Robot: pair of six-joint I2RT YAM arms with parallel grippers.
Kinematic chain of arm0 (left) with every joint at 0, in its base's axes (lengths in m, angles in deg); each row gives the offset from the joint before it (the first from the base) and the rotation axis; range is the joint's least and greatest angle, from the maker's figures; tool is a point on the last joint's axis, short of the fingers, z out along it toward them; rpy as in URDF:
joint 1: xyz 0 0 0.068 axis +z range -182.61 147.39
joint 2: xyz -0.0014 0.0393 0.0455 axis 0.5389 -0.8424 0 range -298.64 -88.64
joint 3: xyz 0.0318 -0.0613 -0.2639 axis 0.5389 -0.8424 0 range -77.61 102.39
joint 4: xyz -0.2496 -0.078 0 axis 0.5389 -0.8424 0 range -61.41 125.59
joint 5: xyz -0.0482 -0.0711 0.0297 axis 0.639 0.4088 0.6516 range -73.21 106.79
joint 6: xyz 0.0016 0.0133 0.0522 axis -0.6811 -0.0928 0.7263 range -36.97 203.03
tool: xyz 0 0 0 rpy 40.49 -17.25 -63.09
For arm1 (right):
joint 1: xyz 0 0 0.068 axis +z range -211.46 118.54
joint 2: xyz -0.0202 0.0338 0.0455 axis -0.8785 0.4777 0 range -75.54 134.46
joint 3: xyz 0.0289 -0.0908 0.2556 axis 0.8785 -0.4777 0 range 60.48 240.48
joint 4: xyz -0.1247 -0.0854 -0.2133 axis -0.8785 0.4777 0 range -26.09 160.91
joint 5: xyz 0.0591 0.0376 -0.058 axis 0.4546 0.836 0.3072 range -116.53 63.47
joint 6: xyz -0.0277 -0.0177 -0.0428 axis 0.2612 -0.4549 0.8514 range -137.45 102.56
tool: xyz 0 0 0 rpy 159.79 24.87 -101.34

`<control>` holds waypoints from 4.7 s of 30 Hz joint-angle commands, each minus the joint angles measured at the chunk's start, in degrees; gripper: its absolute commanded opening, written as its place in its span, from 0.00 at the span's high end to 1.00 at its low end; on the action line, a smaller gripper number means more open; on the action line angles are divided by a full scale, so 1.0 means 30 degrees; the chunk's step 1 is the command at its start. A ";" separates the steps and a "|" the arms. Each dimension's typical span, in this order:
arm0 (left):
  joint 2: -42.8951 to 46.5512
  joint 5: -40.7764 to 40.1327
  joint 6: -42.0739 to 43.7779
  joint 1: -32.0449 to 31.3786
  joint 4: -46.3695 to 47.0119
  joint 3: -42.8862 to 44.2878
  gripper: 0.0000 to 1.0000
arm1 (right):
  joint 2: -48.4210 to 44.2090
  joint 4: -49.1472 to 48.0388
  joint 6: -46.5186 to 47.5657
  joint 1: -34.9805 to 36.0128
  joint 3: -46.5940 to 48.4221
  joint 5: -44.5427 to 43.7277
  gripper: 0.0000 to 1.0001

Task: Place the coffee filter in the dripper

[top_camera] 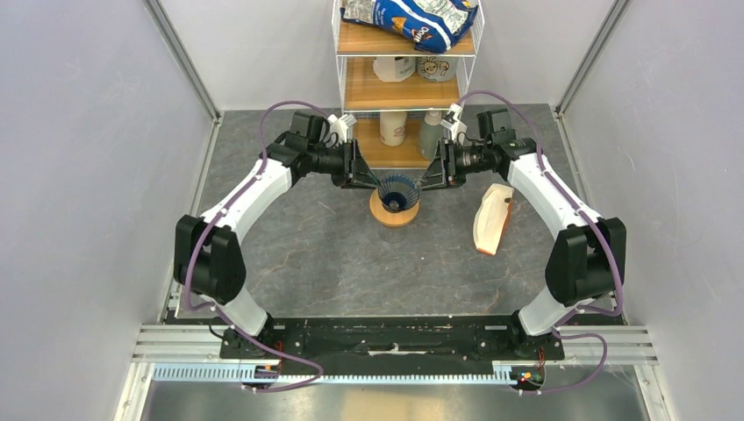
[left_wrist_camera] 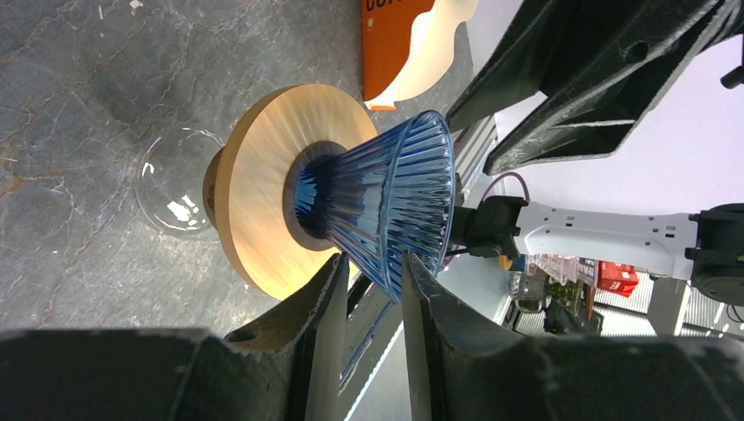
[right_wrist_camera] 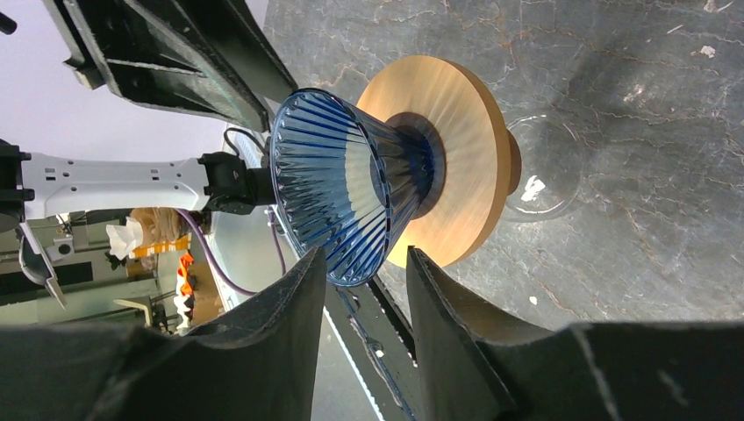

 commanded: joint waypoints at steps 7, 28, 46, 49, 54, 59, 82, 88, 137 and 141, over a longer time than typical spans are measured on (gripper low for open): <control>-0.0435 0.0820 -0.0120 -0.0217 0.0643 0.0012 0.65 | 0.0462 -0.0681 -0.0126 0.0173 0.0206 0.0032 0.57; -0.1051 0.0607 -0.0057 -0.0220 0.0673 0.0139 0.77 | 0.1306 -0.0750 -0.0148 0.0462 0.0904 0.0092 0.67; -0.1428 0.0264 0.0971 -0.0224 -0.0483 0.0146 0.82 | 0.2148 -0.0739 0.0177 0.0492 0.0860 -0.0553 0.71; -0.1503 0.0107 0.1149 -0.0232 -0.0670 0.0143 0.82 | 0.2263 -0.0695 0.0360 0.0495 0.0779 -0.0608 0.72; -0.1583 0.0043 0.1106 -0.0219 -0.0763 0.0315 0.83 | 0.2467 -0.0565 0.0641 0.0476 0.0706 -0.0811 0.72; -0.1605 -0.0038 0.1199 -0.0265 -0.0968 0.0523 0.83 | 0.2621 -0.0406 0.1044 0.0488 0.0589 -0.1047 0.72; -0.2470 -0.1000 0.2070 -0.0617 -0.1962 0.0186 0.84 | 0.3178 0.0637 0.2687 0.0465 0.0516 -0.1708 0.73; -0.2543 -0.1392 0.2452 -0.0608 -0.1934 0.0227 0.84 | 0.3232 0.0781 0.3068 0.0458 0.0442 -0.1813 0.74; 0.0734 -0.0074 0.0903 -0.0660 -0.1290 -0.0310 0.57 | 0.0911 0.1598 0.2467 0.0874 0.0986 0.1290 0.44; 0.0680 -0.0241 0.0859 -0.0784 -0.1156 -0.0753 0.60 | 0.1016 0.1575 0.2509 0.1183 0.0579 0.0898 0.48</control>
